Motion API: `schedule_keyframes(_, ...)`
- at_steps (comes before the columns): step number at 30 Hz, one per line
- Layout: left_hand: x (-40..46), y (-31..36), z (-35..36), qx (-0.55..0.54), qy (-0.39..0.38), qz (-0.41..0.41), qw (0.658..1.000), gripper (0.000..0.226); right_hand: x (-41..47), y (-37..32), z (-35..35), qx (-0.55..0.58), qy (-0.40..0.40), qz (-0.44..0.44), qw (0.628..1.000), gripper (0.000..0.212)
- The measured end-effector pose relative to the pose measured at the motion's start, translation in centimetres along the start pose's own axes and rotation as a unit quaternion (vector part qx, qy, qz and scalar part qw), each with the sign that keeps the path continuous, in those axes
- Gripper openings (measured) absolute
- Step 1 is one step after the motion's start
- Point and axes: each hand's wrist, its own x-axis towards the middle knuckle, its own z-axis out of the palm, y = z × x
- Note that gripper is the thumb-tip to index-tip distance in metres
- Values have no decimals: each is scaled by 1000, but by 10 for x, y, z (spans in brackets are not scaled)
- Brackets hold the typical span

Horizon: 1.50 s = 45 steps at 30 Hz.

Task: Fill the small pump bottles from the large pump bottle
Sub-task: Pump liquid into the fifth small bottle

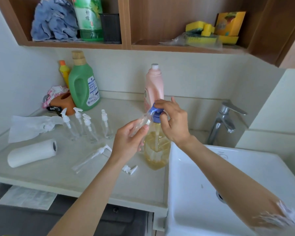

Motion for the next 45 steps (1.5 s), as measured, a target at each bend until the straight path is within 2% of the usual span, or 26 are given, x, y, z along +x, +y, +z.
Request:
schedule_keyframes(5, -8, 1, 3, 4, 16, -30, 999, 8, -11, -3, 4, 25, 13, 24, 999, 41)
schedule_keyframes(13, -5, 25, 2, -6, 6, -32, 999, 11, 18, -16, -22, 7, -47, -31, 998, 44)
schedule_keyframes(16, -4, 26, 3, -2, 10, -38, 999, 12, 23, -12, -22, 27, -57, -20, 998, 47)
schedule_keyframes(23, -2, 14, 5, -18, 24, -54, 998, 9, 4, -7, 3, 81, 41, 1, 996, 37)
schedule_keyframes(28, -3, 11, 3, -8, 20, -71, 997, 18, -9, 0, 12, 82, 57, -5, 995, 32)
schedule_keyframes(36, -2, 24, 0, -4, 4, -77, 997, 30, 8, -7, -5, 52, -3, -10, 999, 35)
schedule_keyframes(41, 2, 34, 1, -12, -4, -77, 997, 29, 31, -11, -19, 50, -50, -18, 997, 40)
schedule_keyframes(45, 4, 30, 1, -14, -1, -82, 996, 28, 22, -4, -11, 87, -19, 2, 996, 42)
